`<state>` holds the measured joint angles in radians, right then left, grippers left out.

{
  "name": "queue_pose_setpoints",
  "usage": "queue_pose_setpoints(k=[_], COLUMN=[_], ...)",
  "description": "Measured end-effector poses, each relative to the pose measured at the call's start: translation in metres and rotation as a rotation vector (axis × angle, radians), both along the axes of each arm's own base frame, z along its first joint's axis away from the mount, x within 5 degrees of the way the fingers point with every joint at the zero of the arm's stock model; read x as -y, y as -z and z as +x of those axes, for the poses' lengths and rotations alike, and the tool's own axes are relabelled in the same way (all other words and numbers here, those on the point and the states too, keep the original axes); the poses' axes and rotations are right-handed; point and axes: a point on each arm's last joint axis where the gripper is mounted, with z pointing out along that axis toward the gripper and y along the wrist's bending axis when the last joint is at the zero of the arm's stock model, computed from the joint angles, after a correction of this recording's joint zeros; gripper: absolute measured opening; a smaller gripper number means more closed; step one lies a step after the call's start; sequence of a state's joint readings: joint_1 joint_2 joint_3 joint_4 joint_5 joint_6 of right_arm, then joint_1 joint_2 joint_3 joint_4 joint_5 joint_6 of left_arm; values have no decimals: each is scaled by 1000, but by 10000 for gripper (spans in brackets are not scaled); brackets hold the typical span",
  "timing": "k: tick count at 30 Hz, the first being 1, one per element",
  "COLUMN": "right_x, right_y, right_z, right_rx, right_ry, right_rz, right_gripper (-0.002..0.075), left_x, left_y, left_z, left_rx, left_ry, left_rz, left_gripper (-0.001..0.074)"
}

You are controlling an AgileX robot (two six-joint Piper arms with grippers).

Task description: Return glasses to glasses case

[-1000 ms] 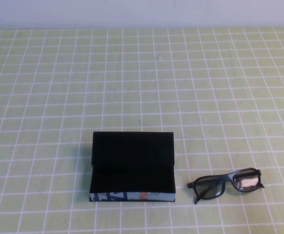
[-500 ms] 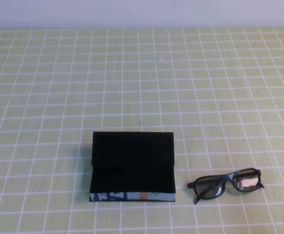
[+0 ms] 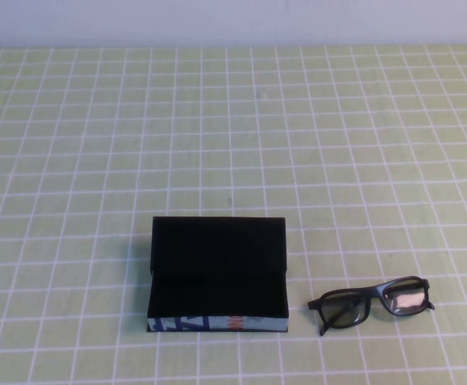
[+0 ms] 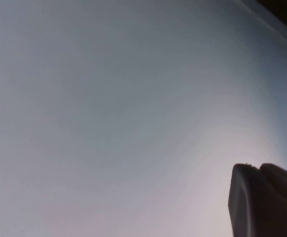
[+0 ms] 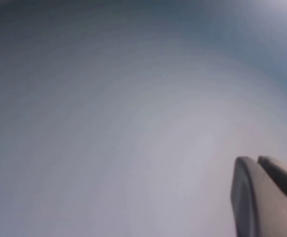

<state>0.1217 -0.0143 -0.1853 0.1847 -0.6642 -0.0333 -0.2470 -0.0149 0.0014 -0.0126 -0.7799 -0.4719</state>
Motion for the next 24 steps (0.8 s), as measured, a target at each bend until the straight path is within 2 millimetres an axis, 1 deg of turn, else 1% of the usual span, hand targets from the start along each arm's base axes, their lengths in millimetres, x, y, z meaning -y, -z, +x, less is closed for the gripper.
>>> queue_pose_setpoints(k=[3, 6, 8, 10, 13, 14, 16, 18, 19, 21, 24], right_x=[0, 1, 0, -2, -8, -10, -15, -21, -24, -29, -34], right_y=[-33, -57, -72, -88, -110, -118, -131, -137, -137, -131, -115], right_z=[-17, -31, -33, -30, -15, -13, 1, 18, 29, 54, 87], right_rx=[43, 71, 70, 28, -131, -173, -316, -463, -550, -720, -922], right_ry=[-23, -39, -46, -61, -105, -118, -150, -180, -198, -224, -235], right_rz=[-3, -8, -12, -24, -65, -80, -122, -158, -175, -206, -246], right_gripper=[-18, -18, -18, -18, -18, -18, -18, -18, -18, -18, -18], left_x=[-2, -4, -5, -6, -6, -6, -3, 0, 2, 5, 9], left_y=[-20, -43, -58, -71, -92, -96, -105, -110, -111, -107, -96], left_z=[-6, -14, -20, -25, -27, -24, -14, -4, 4, 17, 34], left_rx=[33, 60, 62, 51, -38, -83, -198, -305, -366, -467, -597], left_ry=[-10, -75, -117, -132, -137, -133, -131, -128, -124, -122, -155], left_rz=[1, 46, 81, 99, 140, 155, 201, 246, 268, 314, 426], left_gripper=[-3, -3, -3, -3, -3, -3, -3, -3, -3, -3, -3])
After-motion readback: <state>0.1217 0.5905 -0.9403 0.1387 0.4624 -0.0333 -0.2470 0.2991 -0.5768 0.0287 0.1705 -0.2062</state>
